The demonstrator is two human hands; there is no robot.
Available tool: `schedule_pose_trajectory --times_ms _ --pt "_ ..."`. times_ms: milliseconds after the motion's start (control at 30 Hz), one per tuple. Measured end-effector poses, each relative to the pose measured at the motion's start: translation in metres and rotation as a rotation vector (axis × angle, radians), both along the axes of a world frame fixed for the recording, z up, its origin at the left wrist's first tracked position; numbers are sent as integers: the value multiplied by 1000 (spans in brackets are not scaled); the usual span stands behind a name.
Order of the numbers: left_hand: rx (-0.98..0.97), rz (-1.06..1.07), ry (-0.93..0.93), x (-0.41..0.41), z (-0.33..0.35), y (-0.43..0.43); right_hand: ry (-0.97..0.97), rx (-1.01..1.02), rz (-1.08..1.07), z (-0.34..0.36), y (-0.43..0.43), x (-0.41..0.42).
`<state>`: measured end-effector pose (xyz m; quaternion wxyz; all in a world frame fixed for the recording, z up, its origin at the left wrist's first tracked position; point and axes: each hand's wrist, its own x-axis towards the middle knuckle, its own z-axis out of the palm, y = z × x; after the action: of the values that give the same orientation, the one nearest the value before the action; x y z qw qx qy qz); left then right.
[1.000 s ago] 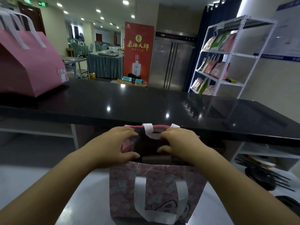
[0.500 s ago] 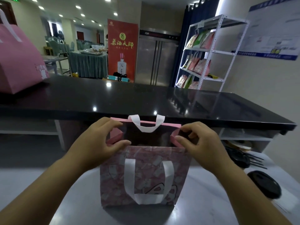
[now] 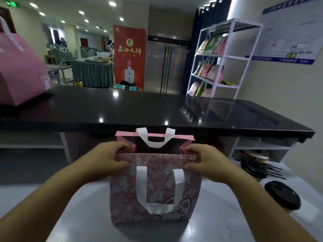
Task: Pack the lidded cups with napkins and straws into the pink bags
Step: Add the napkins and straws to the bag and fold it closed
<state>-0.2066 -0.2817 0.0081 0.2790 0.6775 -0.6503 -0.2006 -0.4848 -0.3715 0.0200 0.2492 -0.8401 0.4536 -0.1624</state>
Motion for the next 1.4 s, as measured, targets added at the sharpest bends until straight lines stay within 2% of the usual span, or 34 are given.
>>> schedule_pose_trajectory --times_ms 200,300,400,500,633,700,933,1100,1233,1400 --pt "-36 -24 -87 -13 1 -6 76 -153 -35 -3 -1 12" --pt "-116 7 -263 -19 -4 -6 104 -245 -45 -7 1 16" --pt "-311 48 -514 -20 -16 -6 221 -482 -69 -12 1 15" --pt "-397 131 -619 -17 -21 -7 305 -553 -51 -12 -1 13" --pt "-207 40 -612 -6 -10 -17 371 -385 15 0 -9 14" --pt "-173 -25 -593 -1 -3 -21 349 -362 24 3 -9 14" --pt "-308 -83 -419 1 3 -16 282 -618 39 -2 -11 14" --pt "-366 -82 -348 3 -2 -17 173 -638 17 -8 -15 13" --pt "-466 -178 -438 8 -6 -15 166 -730 71 -14 -15 8" --pt "-430 -255 -531 12 -13 -13 198 -690 141 -22 -14 2"
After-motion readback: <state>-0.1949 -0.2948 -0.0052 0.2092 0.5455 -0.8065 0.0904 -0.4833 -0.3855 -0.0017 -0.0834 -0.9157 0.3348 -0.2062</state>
